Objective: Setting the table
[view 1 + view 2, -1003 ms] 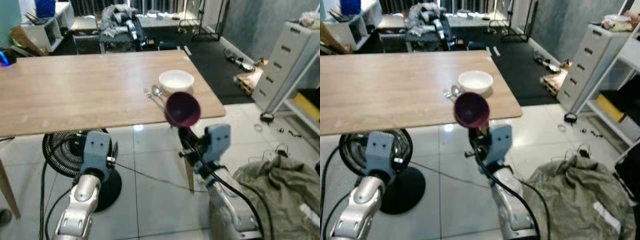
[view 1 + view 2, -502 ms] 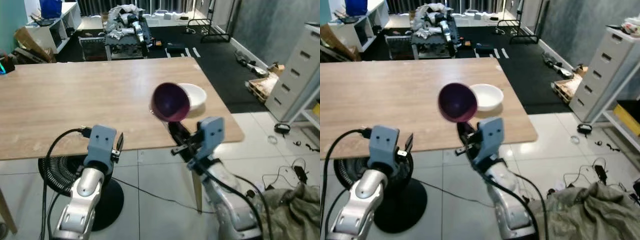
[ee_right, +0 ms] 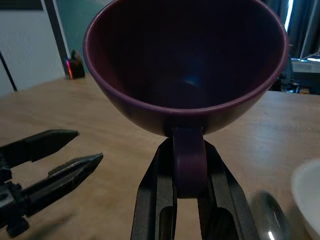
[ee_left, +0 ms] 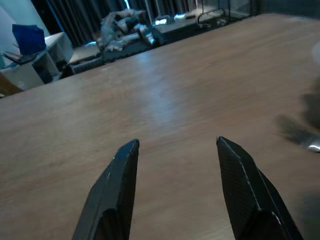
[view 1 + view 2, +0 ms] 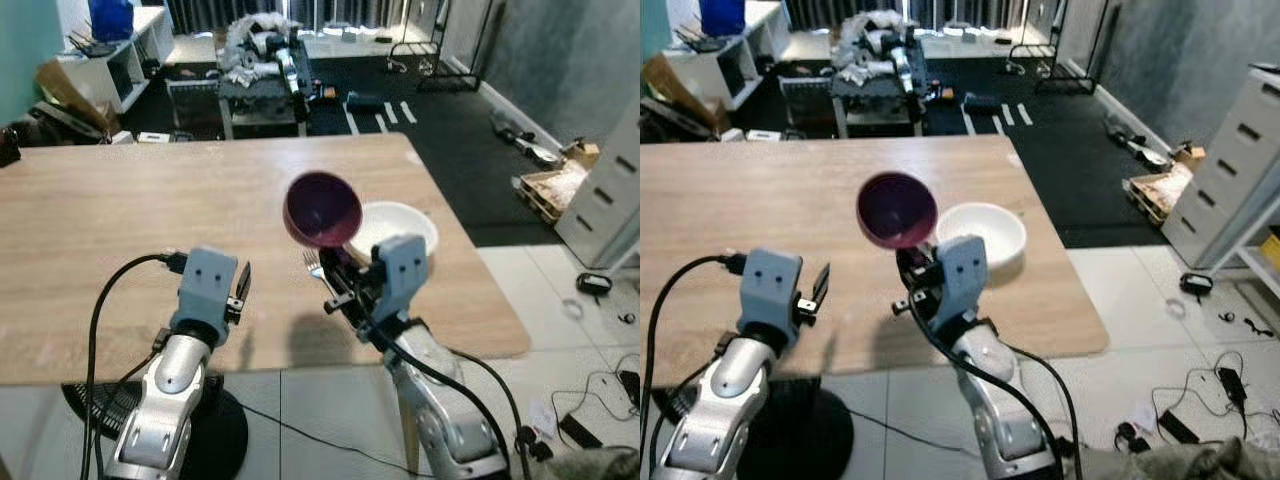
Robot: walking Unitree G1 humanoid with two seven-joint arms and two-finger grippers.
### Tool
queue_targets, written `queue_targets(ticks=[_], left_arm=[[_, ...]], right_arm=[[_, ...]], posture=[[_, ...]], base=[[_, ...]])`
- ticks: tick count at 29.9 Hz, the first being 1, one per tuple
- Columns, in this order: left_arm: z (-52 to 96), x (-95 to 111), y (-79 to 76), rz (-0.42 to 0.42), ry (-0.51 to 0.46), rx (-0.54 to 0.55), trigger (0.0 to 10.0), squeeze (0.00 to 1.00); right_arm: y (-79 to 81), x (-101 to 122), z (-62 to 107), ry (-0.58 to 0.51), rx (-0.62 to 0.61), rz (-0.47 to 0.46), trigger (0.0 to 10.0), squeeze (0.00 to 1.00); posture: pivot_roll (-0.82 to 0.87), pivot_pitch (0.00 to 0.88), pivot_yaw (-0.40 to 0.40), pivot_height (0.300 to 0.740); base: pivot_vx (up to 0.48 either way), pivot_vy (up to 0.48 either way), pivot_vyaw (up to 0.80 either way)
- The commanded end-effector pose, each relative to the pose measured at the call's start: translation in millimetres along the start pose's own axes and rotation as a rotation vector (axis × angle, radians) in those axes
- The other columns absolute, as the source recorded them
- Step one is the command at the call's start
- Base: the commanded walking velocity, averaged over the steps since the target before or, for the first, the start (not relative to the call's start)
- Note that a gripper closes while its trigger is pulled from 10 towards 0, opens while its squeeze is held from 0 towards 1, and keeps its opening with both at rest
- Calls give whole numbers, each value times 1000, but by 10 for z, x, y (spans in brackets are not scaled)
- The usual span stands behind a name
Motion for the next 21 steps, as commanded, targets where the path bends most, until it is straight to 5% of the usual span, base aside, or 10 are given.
queue_targets(ticks=[1,15,21], left_arm=[[13,-19,0,-9,8,1,10000,0],[57,-52,-39,47,32,-27,10000,0],[62,-53,-60,53,37,-32,10000,0]], right_arm=[[-12,-1,-11,0,-10,15,10000,0],[-182,-23,-21,24,-82,75,10000,0],[-156,-103,-44,77,-64,181,10000,0]], posture=[[12,0,103,740],[15,0,102,740],[17,0,98,740]], base=[[465,0,0],[88,0,0],[0,0,0]])
Point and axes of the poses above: a point about 5 cm out from each wrist's last joint towards the gripper, its own z axis pointing back from the gripper into the wrist, its own x axis along the axis of the wrist's last joint, y = z × x, the point moved 5 cm from there along -z, pointing out of the wrist towards the gripper, and after that the axes turned 9 degrees about z, right-handed, at the moved point
